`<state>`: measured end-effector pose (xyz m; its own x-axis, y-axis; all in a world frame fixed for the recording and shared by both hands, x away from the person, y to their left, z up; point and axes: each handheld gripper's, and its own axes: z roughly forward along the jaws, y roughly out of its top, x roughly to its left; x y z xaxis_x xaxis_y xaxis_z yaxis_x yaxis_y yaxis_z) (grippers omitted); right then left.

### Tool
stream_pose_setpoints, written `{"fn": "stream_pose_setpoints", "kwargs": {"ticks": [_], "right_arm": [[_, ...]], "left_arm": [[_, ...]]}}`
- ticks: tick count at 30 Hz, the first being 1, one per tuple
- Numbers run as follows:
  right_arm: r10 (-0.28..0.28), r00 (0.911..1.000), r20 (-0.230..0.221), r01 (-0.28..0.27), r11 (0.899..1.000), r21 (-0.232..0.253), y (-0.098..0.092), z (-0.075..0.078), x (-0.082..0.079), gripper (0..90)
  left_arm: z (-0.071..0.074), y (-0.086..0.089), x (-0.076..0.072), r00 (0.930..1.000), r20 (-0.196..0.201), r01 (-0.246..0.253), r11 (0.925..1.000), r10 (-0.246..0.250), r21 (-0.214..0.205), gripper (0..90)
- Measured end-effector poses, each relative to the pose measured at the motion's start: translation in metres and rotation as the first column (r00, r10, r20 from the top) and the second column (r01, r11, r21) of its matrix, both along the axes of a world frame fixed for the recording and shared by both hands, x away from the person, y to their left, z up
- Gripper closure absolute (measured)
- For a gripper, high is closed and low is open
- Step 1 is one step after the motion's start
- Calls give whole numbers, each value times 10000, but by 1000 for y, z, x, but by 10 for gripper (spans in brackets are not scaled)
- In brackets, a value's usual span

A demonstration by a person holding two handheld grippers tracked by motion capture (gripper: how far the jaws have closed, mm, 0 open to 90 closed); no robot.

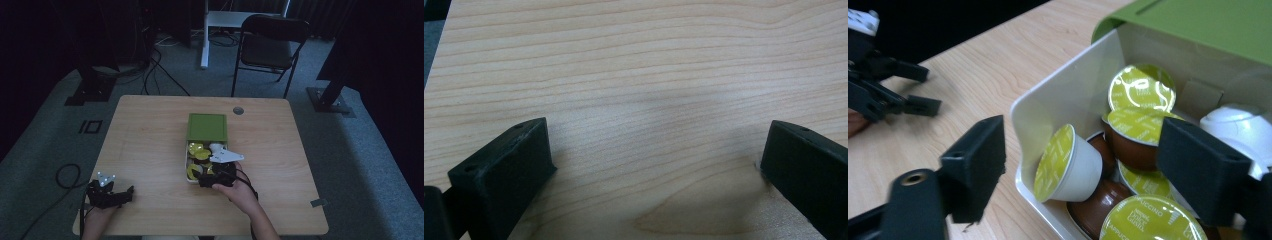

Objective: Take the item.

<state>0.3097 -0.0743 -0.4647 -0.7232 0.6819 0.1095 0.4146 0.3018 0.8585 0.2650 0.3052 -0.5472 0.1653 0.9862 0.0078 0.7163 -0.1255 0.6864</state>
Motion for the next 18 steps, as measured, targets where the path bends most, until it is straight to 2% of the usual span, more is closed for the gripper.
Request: {"fn": "stream_pose_setpoints", "kwargs": {"ticks": [4, 5, 7, 9, 15, 18], "right_arm": [[75, 9998, -160, -76, 10000, -32, 4, -6, -1, 285], [100, 9999, -108, -101, 9999, -78, 6, -9, -1, 345], [134, 9998, -151, -135, 9999, -84, 6, -10, 0, 359], [223, 9990, -386, -230, 9996, -185, 8, -14, 2, 412], [8, 9988, -481, -26, 9992, -393, 12, -21, 4, 429], [-18, 9979, -645, -11, 9990, -446, 13, -26, 7, 479]], "left_arm": [[0, 0, 0, 10000, -12, 15, 10000, -15, 18, 3], [0, 0, 0, 10000, -26, 25, 10000, -25, 32, 3], [0, 0, 0, 10000, -12, 17, 10000, -17, 19, 3], [0, 0, 0, 10000, -28, 26, 10000, -26, 32, 3], [0, 0, 0, 10000, -13, 16, 10000, -16, 18, 3], [0, 0, 0, 10000, -25, 24, 10000, -24, 28, 3]]}}
